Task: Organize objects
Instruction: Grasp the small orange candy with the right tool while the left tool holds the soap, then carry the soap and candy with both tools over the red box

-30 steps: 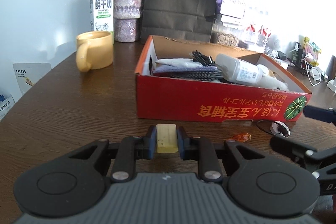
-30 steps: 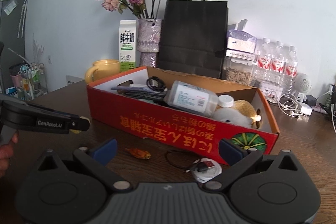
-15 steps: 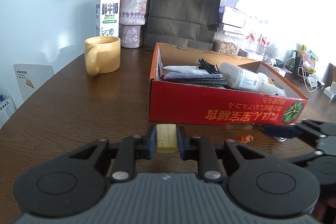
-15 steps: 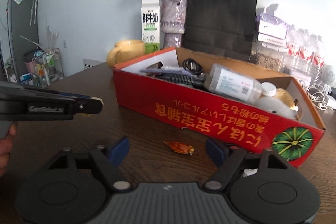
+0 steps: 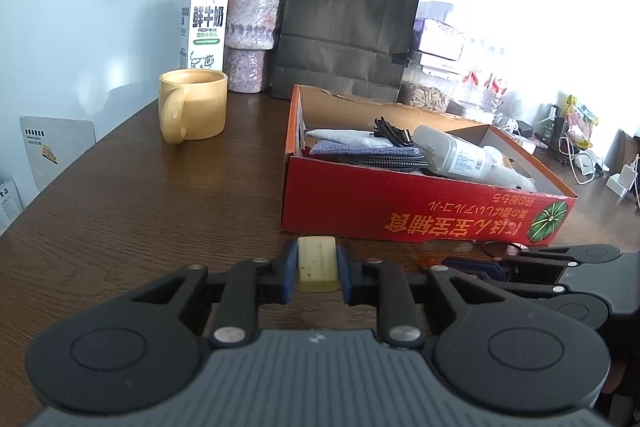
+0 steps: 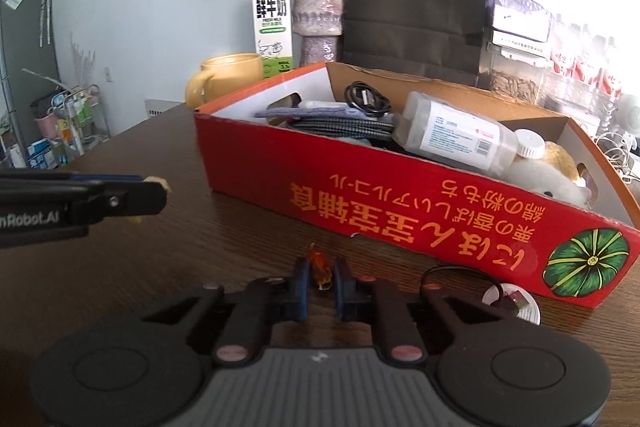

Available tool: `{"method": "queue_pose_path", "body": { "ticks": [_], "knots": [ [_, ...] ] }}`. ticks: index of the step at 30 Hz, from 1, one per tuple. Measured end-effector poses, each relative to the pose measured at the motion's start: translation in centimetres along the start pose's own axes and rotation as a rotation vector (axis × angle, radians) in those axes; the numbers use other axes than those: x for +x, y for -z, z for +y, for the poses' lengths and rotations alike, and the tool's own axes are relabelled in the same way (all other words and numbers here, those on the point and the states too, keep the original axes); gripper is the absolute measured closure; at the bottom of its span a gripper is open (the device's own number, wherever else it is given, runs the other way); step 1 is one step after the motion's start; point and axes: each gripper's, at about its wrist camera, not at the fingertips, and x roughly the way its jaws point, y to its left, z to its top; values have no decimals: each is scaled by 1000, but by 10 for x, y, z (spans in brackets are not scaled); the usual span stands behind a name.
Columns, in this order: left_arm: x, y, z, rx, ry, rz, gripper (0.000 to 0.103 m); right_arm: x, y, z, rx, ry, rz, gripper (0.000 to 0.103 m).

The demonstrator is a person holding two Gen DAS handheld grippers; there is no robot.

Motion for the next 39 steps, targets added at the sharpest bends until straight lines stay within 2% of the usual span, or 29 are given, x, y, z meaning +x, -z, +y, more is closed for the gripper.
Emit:
{"method": "queue_pose_path", "body": {
  "ticks": [4,10,22,30,39],
  "knots": [
    [-2,0,-1,1,1,-4,81,-5,2,2,-1,-17,-10,92],
    [-8,-5,-7,13,9,-25,81,-22,1,0,1,-37,-77,92],
    [-7,-37,-44,51,68,-99,81,-52,-20,-19,-9,13,-221,92],
    [14,-64,-74,75,103,-143,81,-58,-43,-54,5,74,-295,92],
    [60,-87,-90,73,99,-144,81,-37,-70,-94,24,100,-334,92]
  ]
}}
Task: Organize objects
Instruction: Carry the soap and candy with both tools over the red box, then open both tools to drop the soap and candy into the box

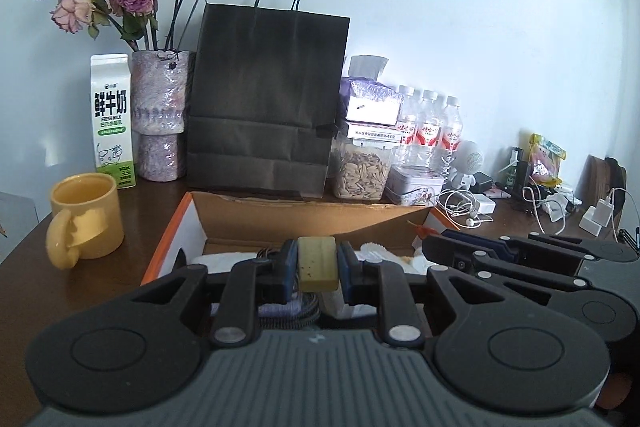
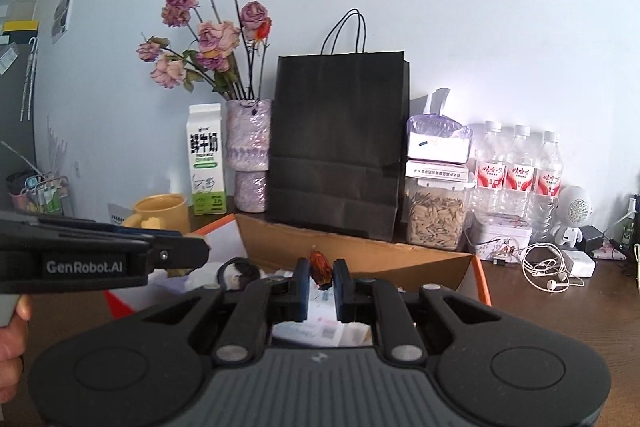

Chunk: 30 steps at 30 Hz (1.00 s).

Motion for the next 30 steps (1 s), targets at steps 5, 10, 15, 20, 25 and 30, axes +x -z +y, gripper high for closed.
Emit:
{"method": "queue_pose_path", "body": {
  "ticks": [5,10,15,20,25,30],
  "knots": [
    [33,-7,1,-7,-22,5,81,24,2,-18,29,12,13,92],
    [57,-8,4,2,-25,13,81,44,6,-32,49,19,33,91],
    [63,-7,10,21,-76,-1,0,54,13,-41,69,5,71,67],
    [56,-8,12,26,-113,-17,0,51,16,-40,64,33,65,0],
    [48,-7,9,28,-121,-27,0,46,16,-38,62,41,55,0],
    [23,-2,4,36,-87,-42,0,33,18,-39,63,44,49,0]
  ]
}}
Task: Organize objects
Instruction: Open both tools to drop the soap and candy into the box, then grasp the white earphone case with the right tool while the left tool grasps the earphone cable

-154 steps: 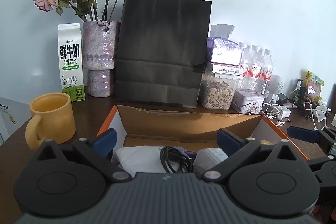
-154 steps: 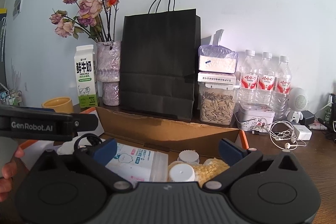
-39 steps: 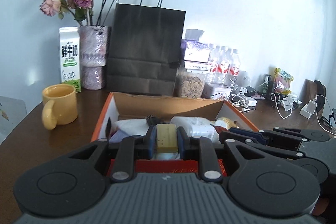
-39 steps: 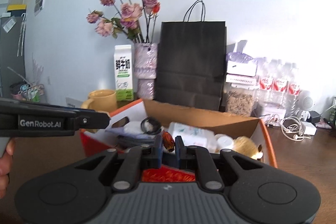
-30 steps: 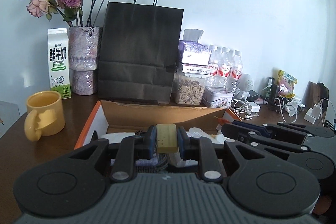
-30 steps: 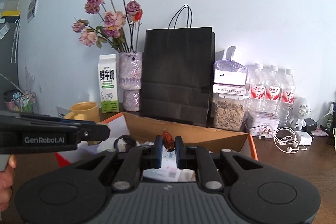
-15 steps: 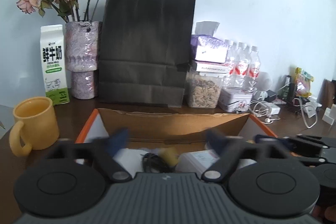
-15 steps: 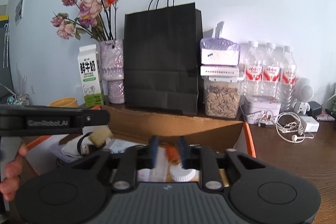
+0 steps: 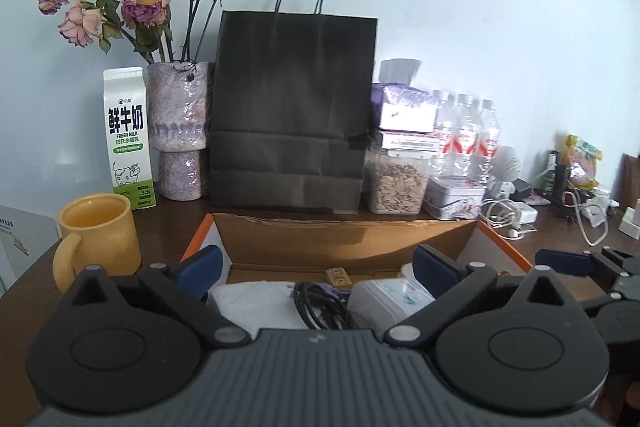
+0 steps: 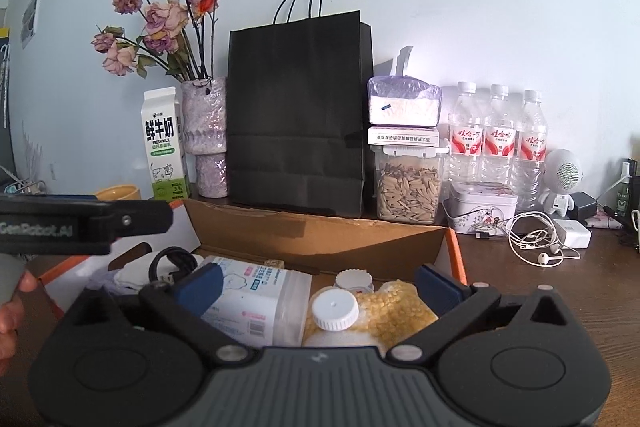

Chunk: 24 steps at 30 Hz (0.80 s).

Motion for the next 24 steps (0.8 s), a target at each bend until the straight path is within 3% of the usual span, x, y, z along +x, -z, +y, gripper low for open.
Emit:
{"method": "queue_pose_path", "body": {
  "ticks": [6,9,12,14,17,19,24],
  "knots": [
    [-40,19,-11,29,65,15,0,-40,8,-5,-14,-10,-24,1],
    [-55,33,-19,47,102,54,4,-62,17,-6,-31,-16,-14,7],
    [-61,48,-28,59,144,116,13,-79,29,-6,-56,-22,10,18],
    [-59,56,-32,54,165,165,24,-85,38,-6,-74,-26,39,37],
    [-50,66,-36,6,214,247,40,-89,52,-6,-84,-33,86,58],
    [-43,71,-38,-39,245,296,48,-87,58,-8,-72,-59,112,66],
    [-26,82,-44,-95,241,376,60,-78,66,-3,-77,-84,165,76]
  ]
}}
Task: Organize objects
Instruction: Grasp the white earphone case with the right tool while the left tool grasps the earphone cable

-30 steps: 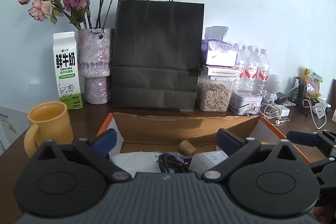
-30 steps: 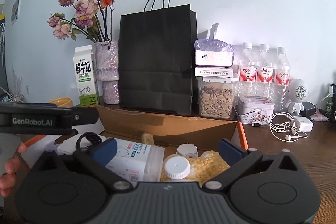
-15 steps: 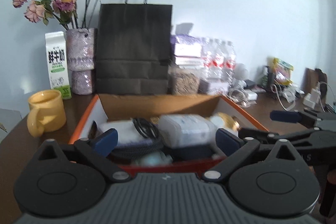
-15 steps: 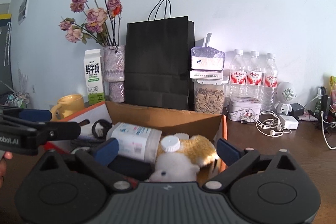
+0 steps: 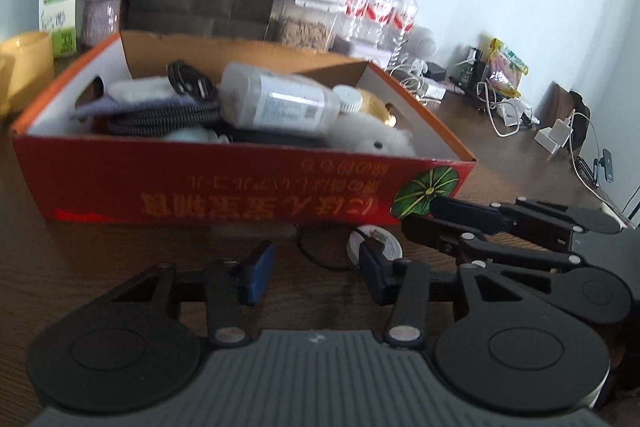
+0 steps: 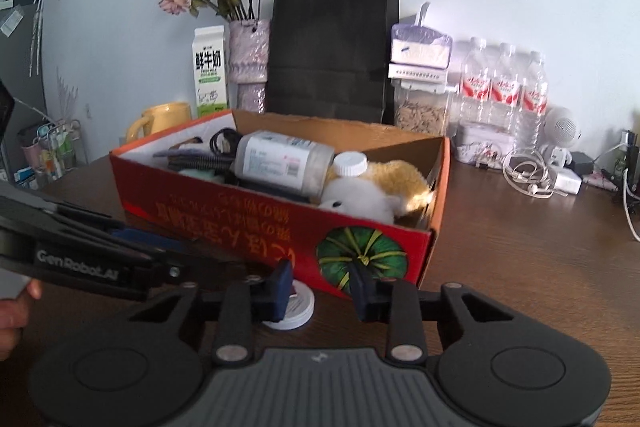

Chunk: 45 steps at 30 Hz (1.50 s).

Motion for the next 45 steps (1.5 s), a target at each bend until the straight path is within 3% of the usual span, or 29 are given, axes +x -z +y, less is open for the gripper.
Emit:
{"method": "queue_pose_path", "body": {
  "ticks": [6,9,12,17,28,36,37,40,45],
  "knots": [
    [14,-5,6,-112,30,24,78,15,6,-4,34,-2,69,78],
    [16,-5,8,-133,38,24,92,16,6,-5,46,-4,78,78],
    [11,-6,10,-139,56,0,98,16,5,-6,46,-3,80,78],
    [-2,-4,5,-89,63,-43,100,16,5,-4,31,6,81,78],
    [-27,4,18,-39,-12,-102,100,16,4,12,-56,34,76,79],
    [-51,7,33,-57,-33,-140,100,13,3,7,-10,8,55,78],
    [-54,7,33,-55,-32,-146,100,9,3,7,3,0,26,70],
    [-59,8,34,-48,-33,-154,100,4,3,12,12,-22,4,33],
    [-65,8,32,-33,-29,-167,100,20,1,29,-1,-20,94,34]
  ]
}}
